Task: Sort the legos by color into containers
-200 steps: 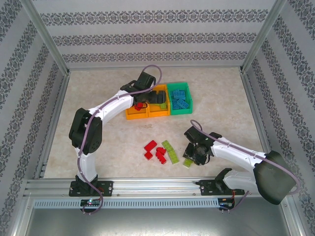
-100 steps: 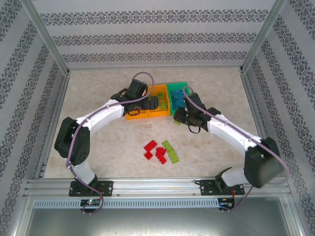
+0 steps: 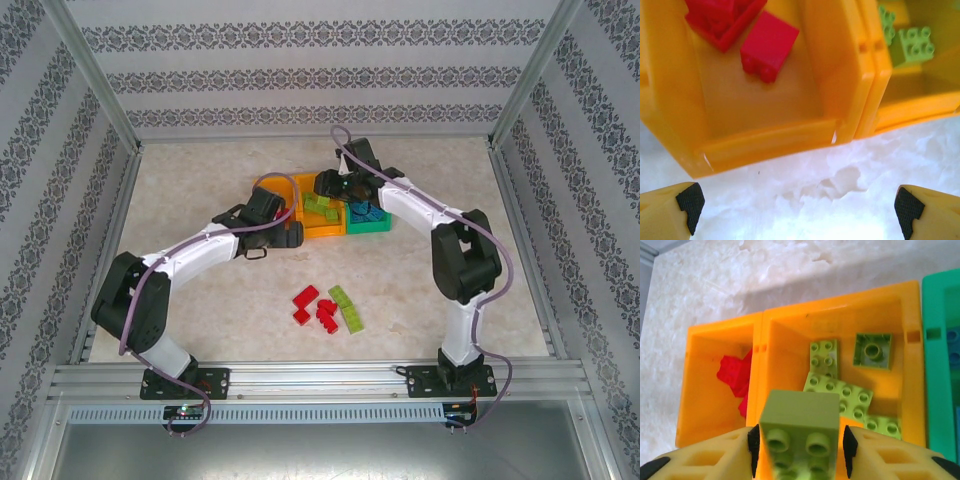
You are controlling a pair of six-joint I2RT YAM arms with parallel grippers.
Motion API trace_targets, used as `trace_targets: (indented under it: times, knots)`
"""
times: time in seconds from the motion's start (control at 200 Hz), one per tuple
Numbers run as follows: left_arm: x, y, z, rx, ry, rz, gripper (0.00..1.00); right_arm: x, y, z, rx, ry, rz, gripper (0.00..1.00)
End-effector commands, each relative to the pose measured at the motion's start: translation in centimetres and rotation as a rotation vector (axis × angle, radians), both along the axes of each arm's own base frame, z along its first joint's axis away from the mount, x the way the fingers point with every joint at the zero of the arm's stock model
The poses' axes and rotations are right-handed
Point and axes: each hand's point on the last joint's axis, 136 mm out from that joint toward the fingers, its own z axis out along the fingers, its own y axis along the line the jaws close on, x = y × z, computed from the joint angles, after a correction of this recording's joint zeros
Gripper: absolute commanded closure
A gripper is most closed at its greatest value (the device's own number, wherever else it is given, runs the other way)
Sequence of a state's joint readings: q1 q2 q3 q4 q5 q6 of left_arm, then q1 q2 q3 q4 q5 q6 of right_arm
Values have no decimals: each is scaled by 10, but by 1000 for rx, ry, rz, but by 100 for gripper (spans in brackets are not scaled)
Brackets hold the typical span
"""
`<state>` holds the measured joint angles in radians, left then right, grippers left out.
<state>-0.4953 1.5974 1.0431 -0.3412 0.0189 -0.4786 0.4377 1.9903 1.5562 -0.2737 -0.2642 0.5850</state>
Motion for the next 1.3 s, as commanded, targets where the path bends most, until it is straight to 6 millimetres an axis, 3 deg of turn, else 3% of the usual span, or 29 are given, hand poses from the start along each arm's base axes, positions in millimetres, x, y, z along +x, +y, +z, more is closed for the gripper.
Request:
trace_targets:
  times: [0.0,0.2,0.315,0.4,0.57,0.674,0.734,0.819,0.964,1.199,1.294]
  knots:
    - [-8,-6,2,-55,-6,-43,0,8,-2,-9,22,38,13,45]
    - [-33,-23,0,-38,8,-140,0,5,4,2,49,-4,52,32]
    - [-55,-40,3,18,5,-246,0,-8,3,20,56,-54,82,28]
    - [-66,-41,0,78,-8,-289,0,-26,-3,27,45,-74,111,26]
    - [-84,-57,-4,21,-8,-391,0,-57,-43,21,-100,-126,88,19]
    - [-101,-65,-8,79,-5,-480,0,-68,-73,19,-138,-128,37,17]
    - [-106,-61,-14,139,16,-474,0,-78,-80,18,-126,-114,40,20]
    - [-104,-47,-17,186,14,-405,0,-103,-75,18,-127,-132,106,25]
    - [-98,-38,-4,143,-78,-322,1,-161,-67,8,-283,-200,218,24]
    - [-84,-8,0,167,-141,-187,0,-250,-50,-12,-259,-256,364,30]
    - [-77,1,1,140,-138,-139,0,-276,-44,-22,-277,-261,406,30]
